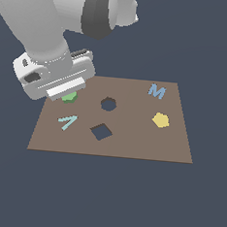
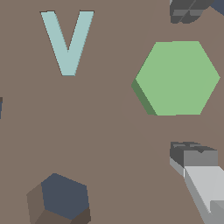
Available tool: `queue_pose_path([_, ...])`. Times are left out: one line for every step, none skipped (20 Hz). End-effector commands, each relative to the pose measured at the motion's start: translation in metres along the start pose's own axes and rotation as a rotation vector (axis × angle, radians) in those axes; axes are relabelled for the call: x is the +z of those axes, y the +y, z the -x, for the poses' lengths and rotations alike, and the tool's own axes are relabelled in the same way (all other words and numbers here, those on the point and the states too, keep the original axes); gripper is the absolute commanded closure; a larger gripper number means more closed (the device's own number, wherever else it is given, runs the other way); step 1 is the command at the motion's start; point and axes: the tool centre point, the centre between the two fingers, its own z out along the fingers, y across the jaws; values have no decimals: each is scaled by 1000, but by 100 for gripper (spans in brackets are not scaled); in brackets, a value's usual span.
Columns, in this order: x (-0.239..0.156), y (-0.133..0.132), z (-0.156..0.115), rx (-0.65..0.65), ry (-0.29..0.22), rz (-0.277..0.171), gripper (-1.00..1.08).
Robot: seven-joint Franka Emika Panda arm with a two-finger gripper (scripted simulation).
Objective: Insert a designated object into the corresponding slot on a board.
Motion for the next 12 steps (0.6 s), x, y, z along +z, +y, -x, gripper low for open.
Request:
queue_pose_path([2,4,1,-16,1,1,-92])
queue_pose_path([3,5,1,-19,1,1,-92])
queue_pose_path([3,5,2,-21,2,1,-92])
queue_pose_path([3,6,2,-23,2,1,-92])
queue_pose_path([3,6,2,-23,2,1,-92])
queue_pose_path([3,6,1,-23,2,1,-92])
queue_pose_path([3,6,1,-21,2,1,-92])
queue_pose_path([2,5,1,-19,1,1,-92])
queue_pose_path([2,4,0,-17,1,1,-92])
queue_pose_path([2,4,0,-15,1,1,-92])
queue_pose_path([2,4,0,-15,1,1,-92])
queue_pose_path([2,4,0,-16,1,1,-92])
